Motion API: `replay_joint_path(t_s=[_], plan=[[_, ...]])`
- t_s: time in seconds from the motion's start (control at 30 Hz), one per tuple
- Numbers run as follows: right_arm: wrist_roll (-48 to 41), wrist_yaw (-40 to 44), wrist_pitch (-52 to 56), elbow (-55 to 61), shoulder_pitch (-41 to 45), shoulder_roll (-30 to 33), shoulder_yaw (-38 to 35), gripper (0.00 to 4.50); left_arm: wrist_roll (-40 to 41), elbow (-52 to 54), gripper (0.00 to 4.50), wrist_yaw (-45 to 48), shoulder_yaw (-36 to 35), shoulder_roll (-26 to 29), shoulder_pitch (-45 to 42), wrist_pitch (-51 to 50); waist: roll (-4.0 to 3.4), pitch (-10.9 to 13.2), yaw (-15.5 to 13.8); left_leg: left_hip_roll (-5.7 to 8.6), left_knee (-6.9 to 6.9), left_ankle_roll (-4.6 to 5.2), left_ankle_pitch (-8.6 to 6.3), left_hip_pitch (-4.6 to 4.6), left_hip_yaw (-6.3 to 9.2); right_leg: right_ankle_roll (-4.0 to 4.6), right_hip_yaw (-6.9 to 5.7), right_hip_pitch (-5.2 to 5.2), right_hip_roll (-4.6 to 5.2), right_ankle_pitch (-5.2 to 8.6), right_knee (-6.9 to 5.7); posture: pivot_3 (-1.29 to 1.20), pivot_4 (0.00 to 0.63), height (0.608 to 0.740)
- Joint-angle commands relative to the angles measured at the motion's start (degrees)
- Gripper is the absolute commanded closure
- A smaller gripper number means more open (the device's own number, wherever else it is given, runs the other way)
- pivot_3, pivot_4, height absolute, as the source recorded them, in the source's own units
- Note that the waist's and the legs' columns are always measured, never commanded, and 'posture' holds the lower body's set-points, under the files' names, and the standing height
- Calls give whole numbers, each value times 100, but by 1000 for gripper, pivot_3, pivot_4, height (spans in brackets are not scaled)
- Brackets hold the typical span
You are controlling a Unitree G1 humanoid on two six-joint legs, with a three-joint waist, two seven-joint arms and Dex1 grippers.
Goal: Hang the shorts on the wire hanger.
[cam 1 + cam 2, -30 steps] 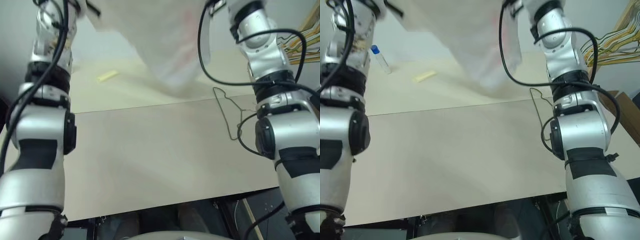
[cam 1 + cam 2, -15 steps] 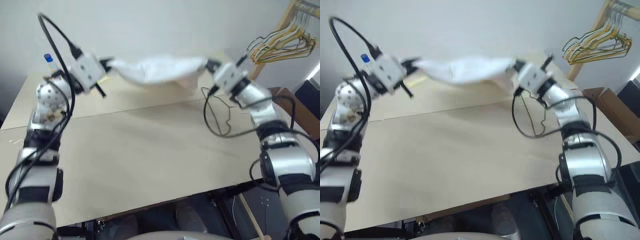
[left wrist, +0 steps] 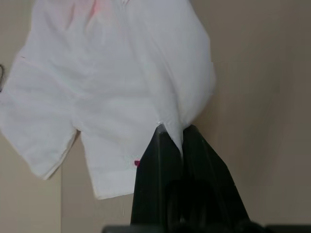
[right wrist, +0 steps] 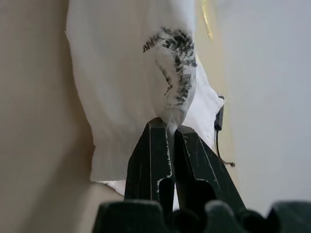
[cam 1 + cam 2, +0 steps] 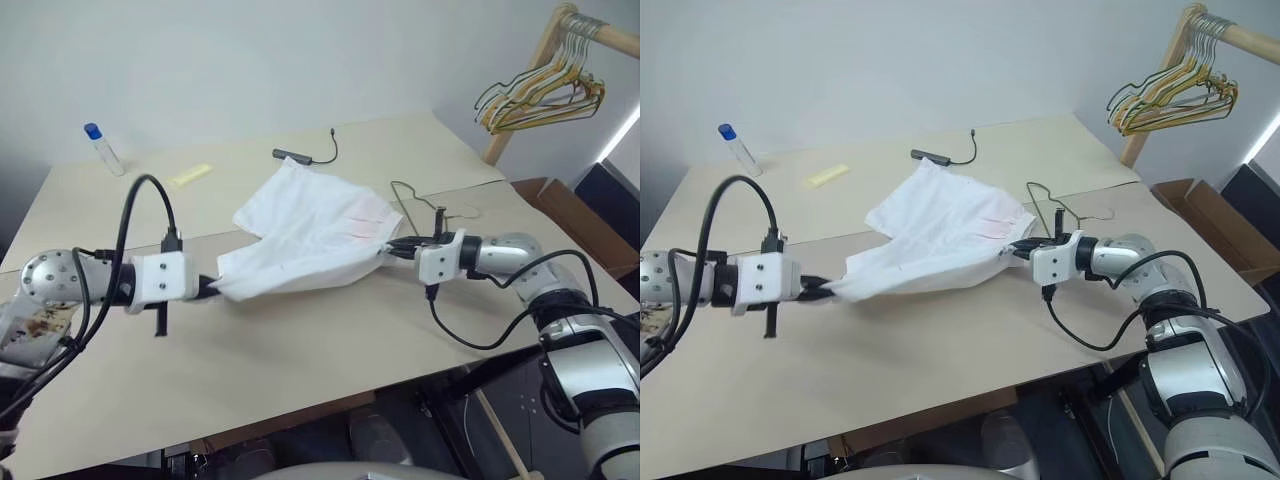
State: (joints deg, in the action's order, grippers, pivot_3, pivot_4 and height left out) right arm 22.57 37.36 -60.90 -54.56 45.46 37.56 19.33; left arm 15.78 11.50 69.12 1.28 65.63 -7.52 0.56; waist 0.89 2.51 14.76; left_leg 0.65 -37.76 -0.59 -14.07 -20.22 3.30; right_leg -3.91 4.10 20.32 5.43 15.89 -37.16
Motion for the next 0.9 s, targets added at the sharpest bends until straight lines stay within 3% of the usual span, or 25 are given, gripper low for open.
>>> replay_joint_path(t_s=[0.03, 0.23, 0.47, 0.9], plan=[[688, -783, -49, 126, 23, 254, 55, 4500, 130, 453, 4433, 687, -168, 451, 434, 2, 0, 0, -11, -1, 0, 0, 0, 0, -2, 1, 1, 0, 0, 0, 1, -136, 0, 740], [1220, -1464, -334, 319, -125, 456, 205, 4500, 319, 1635, 4433, 613, -217, 505, 1361, -582, 2, 1, -28, -18, 0, 2, -2, 1, -12, 4, 3, -3, -4, -1, 5, -154, 0, 740], [1450, -1973, -700, 549, -330, 720, 295, 4500, 171, 1996, 4433, 331, 64, 218, 1482, -1013, 2, 1, -64, -18, -1, 2, -2, 5, -17, 11, 5, -8, -13, -1, 6, -177, 0, 740], [648, -1061, -968, 1528, -1234, 1127, 567, 4500, 108, 2211, 4433, 163, 6, 29, 1712, -1226, 3, 2, 6, -40, -1, 8, -6, 8, -27, 18, 8, -16, -20, 2, 9, -188, 0, 740]])
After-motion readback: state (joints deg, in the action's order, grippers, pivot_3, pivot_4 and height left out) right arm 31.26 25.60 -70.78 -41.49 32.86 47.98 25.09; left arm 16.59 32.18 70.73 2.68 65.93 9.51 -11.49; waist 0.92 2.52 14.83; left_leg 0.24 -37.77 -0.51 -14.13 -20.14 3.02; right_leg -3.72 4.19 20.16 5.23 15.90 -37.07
